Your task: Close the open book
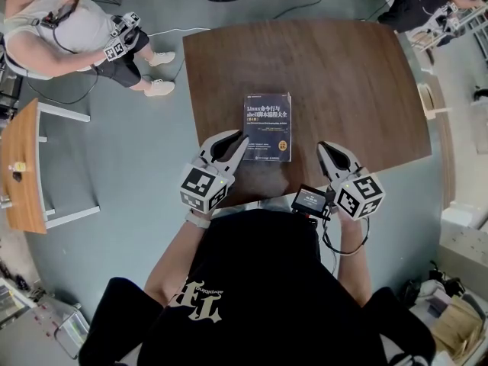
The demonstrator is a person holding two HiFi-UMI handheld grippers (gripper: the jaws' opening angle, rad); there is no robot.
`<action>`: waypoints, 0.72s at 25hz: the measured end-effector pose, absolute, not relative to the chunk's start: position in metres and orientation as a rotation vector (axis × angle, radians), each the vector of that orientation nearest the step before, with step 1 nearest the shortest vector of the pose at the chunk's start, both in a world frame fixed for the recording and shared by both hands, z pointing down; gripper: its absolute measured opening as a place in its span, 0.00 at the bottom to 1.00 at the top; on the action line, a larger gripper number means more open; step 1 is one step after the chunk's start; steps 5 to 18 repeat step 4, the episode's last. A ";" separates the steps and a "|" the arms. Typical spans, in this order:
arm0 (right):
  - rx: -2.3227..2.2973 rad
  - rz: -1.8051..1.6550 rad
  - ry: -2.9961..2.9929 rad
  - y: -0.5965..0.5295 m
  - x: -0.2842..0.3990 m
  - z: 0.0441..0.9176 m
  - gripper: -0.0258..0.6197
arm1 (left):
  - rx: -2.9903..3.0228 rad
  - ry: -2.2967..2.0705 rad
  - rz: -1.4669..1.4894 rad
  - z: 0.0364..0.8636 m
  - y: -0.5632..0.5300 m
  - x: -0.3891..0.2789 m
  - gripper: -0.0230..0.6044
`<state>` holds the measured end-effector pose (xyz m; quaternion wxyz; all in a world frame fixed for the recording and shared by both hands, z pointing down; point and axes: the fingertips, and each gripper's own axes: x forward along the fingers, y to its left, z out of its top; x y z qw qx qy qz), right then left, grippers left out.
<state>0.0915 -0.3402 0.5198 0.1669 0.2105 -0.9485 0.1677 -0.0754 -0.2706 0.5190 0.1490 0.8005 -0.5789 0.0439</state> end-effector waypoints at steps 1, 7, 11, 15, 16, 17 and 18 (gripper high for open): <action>0.598 0.479 -2.699 -0.340 0.091 0.520 0.02 | 2.301 -1.664 0.123 0.518 -0.271 -0.075 0.14; 0.596 0.484 -2.700 -0.340 0.091 0.520 0.02 | 2.301 -1.662 0.113 0.516 -0.273 -0.074 0.14; 0.596 0.484 -2.700 -0.340 0.091 0.520 0.02 | 2.301 -1.662 0.113 0.516 -0.273 -0.074 0.14; 0.596 0.484 -2.700 -0.340 0.091 0.520 0.02 | 2.301 -1.662 0.113 0.516 -0.273 -0.074 0.14; 0.596 0.484 -2.700 -0.340 0.091 0.520 0.02 | 2.301 -1.662 0.113 0.516 -0.273 -0.074 0.14; 0.596 0.484 -2.700 -0.340 0.091 0.520 0.02 | 2.301 -1.662 0.113 0.516 -0.273 -0.074 0.14; 0.596 0.484 -2.700 -0.340 0.091 0.520 0.02 | 2.301 -1.662 0.113 0.516 -0.273 -0.074 0.14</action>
